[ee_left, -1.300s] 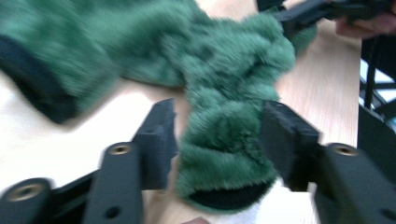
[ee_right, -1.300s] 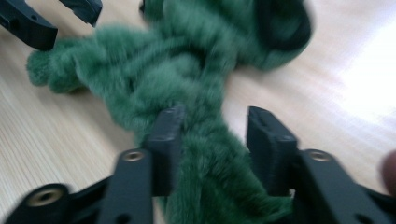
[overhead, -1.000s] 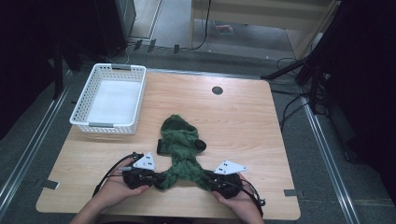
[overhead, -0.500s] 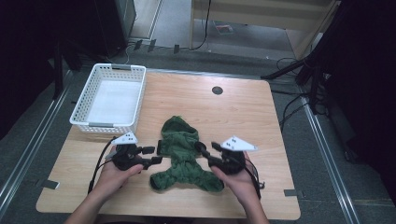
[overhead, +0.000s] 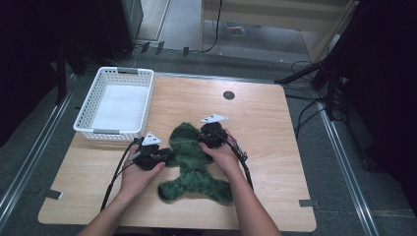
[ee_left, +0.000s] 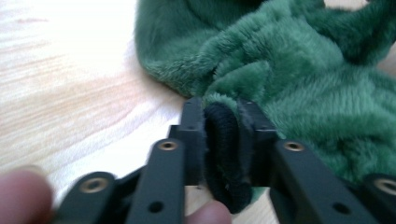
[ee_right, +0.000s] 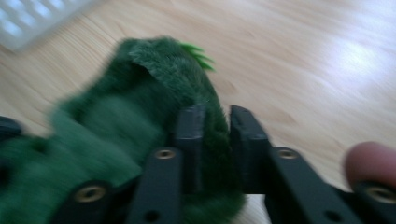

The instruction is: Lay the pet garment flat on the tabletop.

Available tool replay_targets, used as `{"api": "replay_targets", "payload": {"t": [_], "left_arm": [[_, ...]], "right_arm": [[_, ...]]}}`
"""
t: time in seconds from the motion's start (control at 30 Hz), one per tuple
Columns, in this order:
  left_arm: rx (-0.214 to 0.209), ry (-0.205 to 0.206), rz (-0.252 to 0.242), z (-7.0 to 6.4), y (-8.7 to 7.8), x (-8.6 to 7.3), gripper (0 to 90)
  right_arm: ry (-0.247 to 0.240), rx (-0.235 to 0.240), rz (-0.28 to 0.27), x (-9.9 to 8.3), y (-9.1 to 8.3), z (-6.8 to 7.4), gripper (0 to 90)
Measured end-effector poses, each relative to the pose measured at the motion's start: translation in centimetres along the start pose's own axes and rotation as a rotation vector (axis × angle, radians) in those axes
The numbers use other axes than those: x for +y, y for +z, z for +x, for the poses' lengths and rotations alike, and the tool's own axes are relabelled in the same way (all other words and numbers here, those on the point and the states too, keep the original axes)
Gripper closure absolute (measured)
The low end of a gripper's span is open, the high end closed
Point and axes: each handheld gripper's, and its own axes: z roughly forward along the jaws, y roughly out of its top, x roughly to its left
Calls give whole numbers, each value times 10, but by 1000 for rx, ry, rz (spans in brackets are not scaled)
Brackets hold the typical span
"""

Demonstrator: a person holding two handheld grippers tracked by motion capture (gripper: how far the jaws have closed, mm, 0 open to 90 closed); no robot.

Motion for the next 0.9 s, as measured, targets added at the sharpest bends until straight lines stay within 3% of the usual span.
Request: {"api": "replay_targets", "payload": {"t": [0.07,0.17,0.23,0.27,0.33,0.37,0.4,0.47,0.6,0.67,0.73,0.8,0.9], "left_arm": [[8,6,12,2,0,-2,792],[10,-4,21,5,-1,-3,795],[13,-14,22,7,-3,-2,743],[9,-28,-3,7,-5,-1,676],[-26,-53,-87,10,-14,3,552],[-46,-72,-133,11,-19,6,510],[-55,-91,-179,12,-23,10,472],[-46,-99,-208,13,-26,21,456],[12,-80,-150,10,-9,45,427],[48,-69,-111,11,6,52,425],[69,-88,-68,15,20,57,426],[81,-92,-43,16,32,60,439],[109,-55,-25,14,44,64,501]], "right_arm": [[58,-24,-20,-5,-5,-10,891],[122,-78,-27,-14,-14,-28,900],[131,-94,-27,-19,-20,-37,888],[136,-98,-37,-21,-24,-41,828],[173,-24,-72,-22,-34,-47,697],[188,16,-93,-22,-40,-50,680],[195,40,-113,-21,-46,-51,662],[203,55,-155,-17,-54,-52,631],[202,76,-151,-4,-53,-46,527],[185,90,-107,-1,-43,-42,470],[181,95,-44,-1,-30,-39,445],[198,83,-37,-3,-20,-39,491],[288,109,-129,0,-18,-43,665]]}}
